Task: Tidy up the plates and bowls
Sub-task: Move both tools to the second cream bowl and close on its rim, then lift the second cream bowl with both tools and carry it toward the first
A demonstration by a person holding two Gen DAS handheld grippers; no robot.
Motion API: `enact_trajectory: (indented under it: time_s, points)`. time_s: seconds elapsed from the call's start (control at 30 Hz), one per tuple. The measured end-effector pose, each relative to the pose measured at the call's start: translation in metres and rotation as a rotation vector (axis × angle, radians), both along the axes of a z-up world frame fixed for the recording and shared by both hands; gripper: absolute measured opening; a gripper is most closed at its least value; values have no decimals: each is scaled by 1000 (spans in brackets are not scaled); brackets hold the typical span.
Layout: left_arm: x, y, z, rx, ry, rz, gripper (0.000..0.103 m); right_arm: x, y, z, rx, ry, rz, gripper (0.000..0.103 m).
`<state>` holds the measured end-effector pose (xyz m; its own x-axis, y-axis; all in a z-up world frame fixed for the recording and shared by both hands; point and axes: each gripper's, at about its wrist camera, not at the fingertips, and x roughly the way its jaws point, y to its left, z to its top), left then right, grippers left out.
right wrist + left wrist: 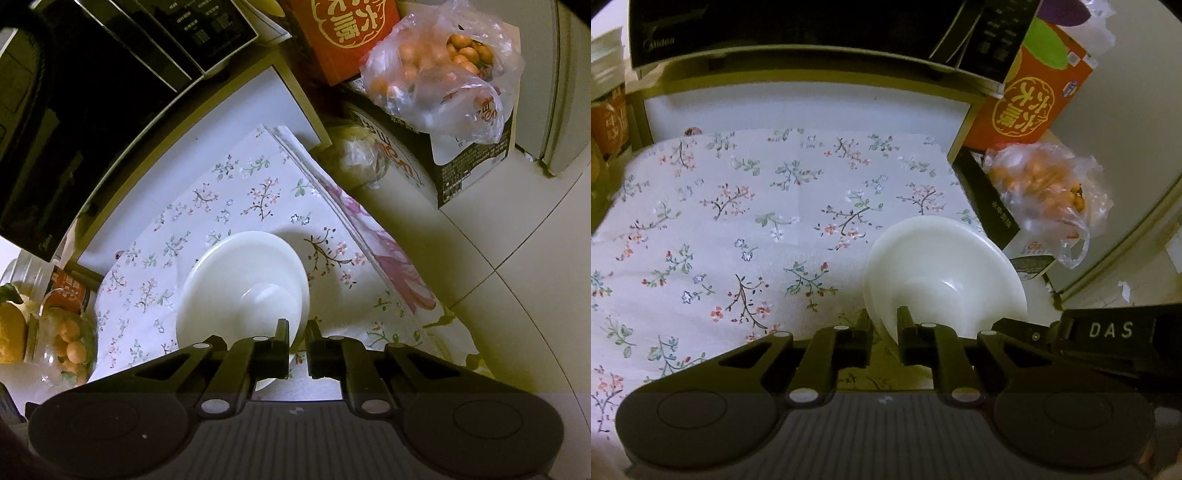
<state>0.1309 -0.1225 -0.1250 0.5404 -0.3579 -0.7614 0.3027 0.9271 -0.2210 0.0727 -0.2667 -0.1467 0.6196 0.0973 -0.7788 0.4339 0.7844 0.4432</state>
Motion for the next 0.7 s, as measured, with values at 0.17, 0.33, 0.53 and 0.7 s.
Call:
enact_trajectory:
  time_s: [0.17, 0.33, 0.53, 0.7]
  points:
    - [-8, 5, 13, 2, -33, 2, 12, -4, 1, 12, -4, -21, 18, 7]
    - [-20, 12, 25, 13, -63, 16, 12, -12, 9, 29, -10, -59, 54, 7]
    - [-35, 17, 31, 20, -60, 47, 13, -19, 18, 36, -17, -59, 82, 7]
    - [-46, 21, 40, 34, -91, 40, 13, -29, 24, 42, -18, -65, 101, 8]
